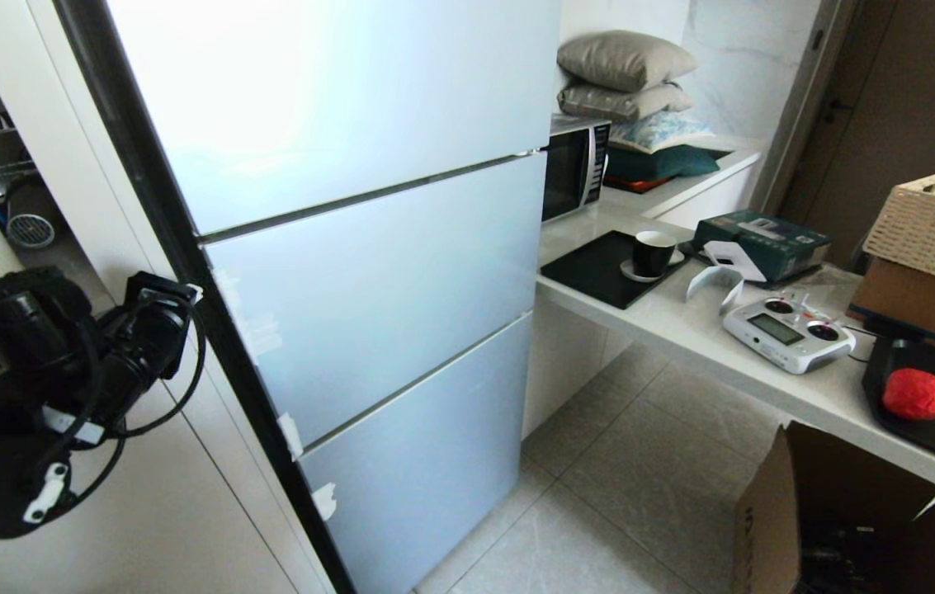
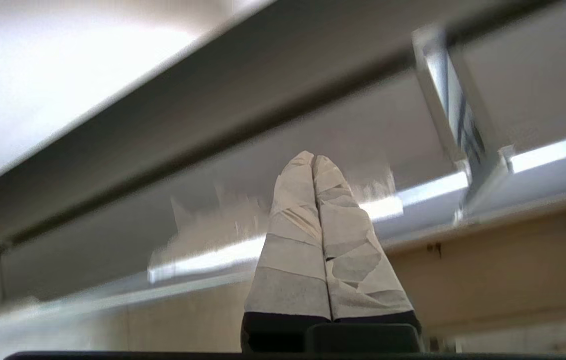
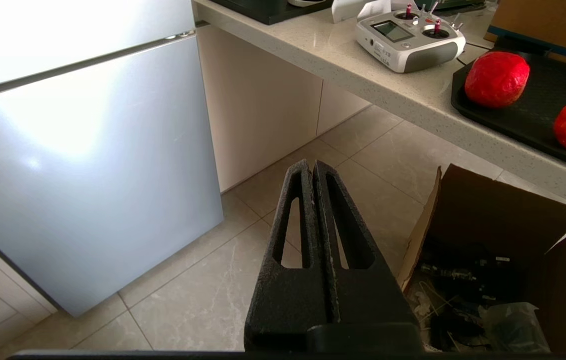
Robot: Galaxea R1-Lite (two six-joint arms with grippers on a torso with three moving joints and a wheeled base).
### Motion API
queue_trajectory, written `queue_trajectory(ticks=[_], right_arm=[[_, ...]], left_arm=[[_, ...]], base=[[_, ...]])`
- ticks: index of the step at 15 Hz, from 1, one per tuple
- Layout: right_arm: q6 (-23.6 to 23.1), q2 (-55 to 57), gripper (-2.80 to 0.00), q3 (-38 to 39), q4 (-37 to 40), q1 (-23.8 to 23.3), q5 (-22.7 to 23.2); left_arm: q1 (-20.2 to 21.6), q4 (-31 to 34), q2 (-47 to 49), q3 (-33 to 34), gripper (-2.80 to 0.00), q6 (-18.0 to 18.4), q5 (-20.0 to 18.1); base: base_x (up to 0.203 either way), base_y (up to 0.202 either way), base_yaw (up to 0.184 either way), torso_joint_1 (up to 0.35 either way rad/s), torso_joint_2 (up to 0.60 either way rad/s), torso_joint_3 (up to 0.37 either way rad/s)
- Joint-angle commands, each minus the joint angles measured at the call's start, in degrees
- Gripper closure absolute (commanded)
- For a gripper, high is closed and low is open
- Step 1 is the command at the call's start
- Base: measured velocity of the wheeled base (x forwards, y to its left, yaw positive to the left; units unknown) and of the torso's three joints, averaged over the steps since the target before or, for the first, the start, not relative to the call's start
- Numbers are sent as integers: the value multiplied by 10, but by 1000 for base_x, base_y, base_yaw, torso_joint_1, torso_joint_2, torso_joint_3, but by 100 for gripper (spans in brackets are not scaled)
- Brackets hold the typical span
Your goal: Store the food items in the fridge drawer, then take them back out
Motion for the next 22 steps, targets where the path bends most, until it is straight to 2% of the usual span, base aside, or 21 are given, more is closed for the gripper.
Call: queue_trajectory(ticks=[1, 5, 13, 22], right_arm=[[0, 0, 0, 0, 0, 0, 0], [0, 0, 0, 0, 0, 0, 0], [0, 0, 0, 0, 0, 0, 0], [0, 0, 0, 0, 0, 0, 0]], left_arm=[[3, -38, 40, -7, 0, -4, 6], [2, -85, 84, -23, 0, -7, 6], [-24, -85, 61, -17, 0, -23, 7], [-70, -86, 58, -4, 0, -24, 2]], base=[[0, 0, 0, 0, 0, 0], [0, 0, 0, 0, 0, 0], [0, 0, 0, 0, 0, 0], [0, 0, 0, 0, 0, 0]])
